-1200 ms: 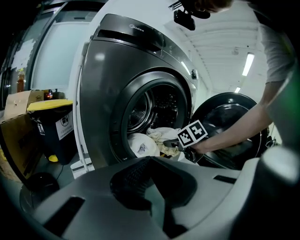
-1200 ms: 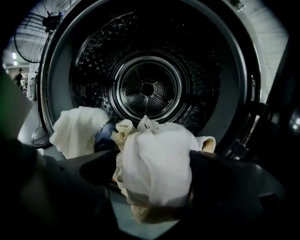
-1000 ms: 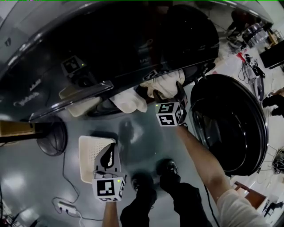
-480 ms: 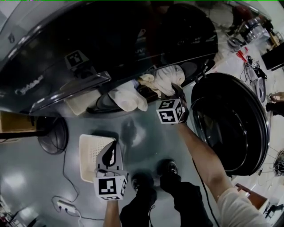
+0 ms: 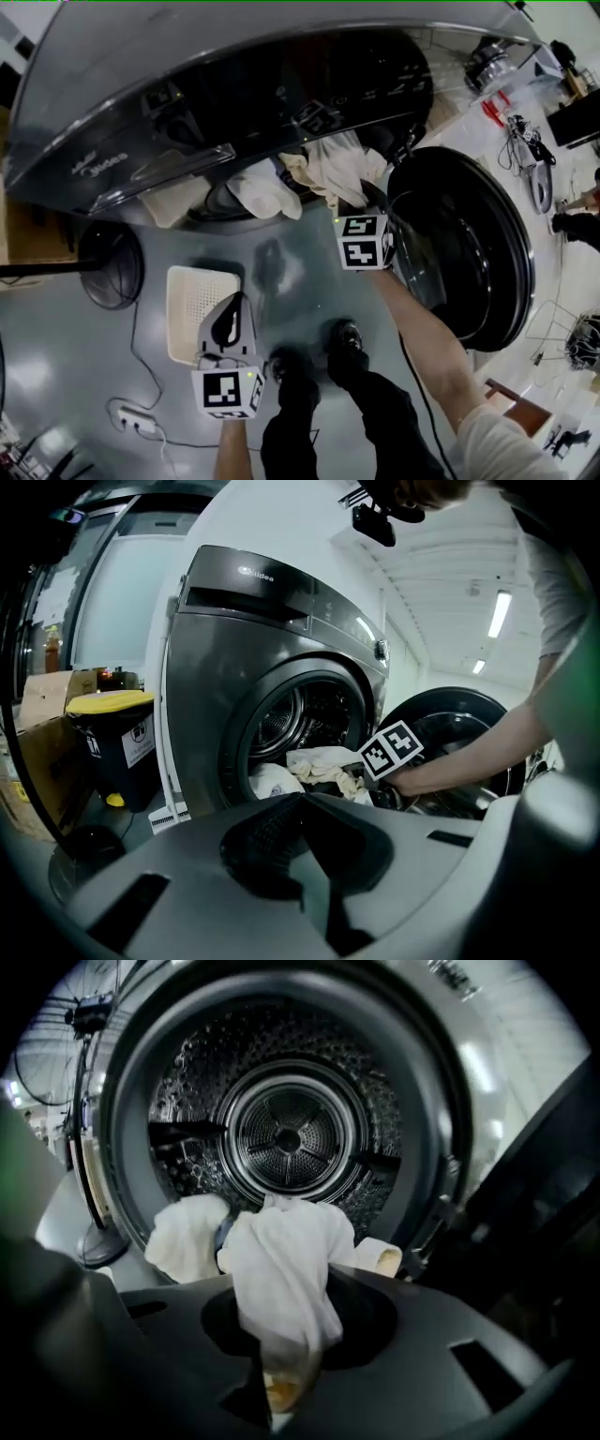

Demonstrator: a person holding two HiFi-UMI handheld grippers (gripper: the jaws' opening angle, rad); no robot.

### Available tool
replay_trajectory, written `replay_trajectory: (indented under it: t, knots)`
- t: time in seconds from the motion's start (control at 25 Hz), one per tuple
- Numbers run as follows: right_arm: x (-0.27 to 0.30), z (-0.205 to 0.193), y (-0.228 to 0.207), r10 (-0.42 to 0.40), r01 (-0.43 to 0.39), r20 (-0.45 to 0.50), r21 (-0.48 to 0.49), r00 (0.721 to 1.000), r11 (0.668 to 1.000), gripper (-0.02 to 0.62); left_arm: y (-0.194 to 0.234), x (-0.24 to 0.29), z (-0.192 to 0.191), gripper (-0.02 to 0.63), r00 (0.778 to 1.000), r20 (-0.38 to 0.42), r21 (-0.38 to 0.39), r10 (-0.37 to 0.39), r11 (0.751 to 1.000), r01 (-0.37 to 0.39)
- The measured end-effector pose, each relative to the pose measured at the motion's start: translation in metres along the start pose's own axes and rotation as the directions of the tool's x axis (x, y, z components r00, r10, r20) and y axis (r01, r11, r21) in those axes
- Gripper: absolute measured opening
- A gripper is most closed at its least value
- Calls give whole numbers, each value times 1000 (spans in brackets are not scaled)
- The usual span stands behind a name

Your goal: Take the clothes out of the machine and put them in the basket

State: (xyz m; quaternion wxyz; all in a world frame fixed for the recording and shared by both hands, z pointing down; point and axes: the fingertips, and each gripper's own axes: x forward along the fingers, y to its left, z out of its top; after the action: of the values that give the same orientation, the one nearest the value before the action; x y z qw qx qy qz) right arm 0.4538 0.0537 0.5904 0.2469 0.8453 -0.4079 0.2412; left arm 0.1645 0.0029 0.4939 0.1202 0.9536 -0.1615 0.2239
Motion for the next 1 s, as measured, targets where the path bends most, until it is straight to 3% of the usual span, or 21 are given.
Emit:
replay_trajectory:
  t: [0.56,1.0]
  knots:
    - [-185,58,-26,-21,11,113,86,993,996,112,-38,-69,69,20,1000,8,-25,-20,999,20]
    - [-318,149,-62,-51,33,212,89,976,996,112,-41,-117,162,18,997,75,-29,12,1000,-10]
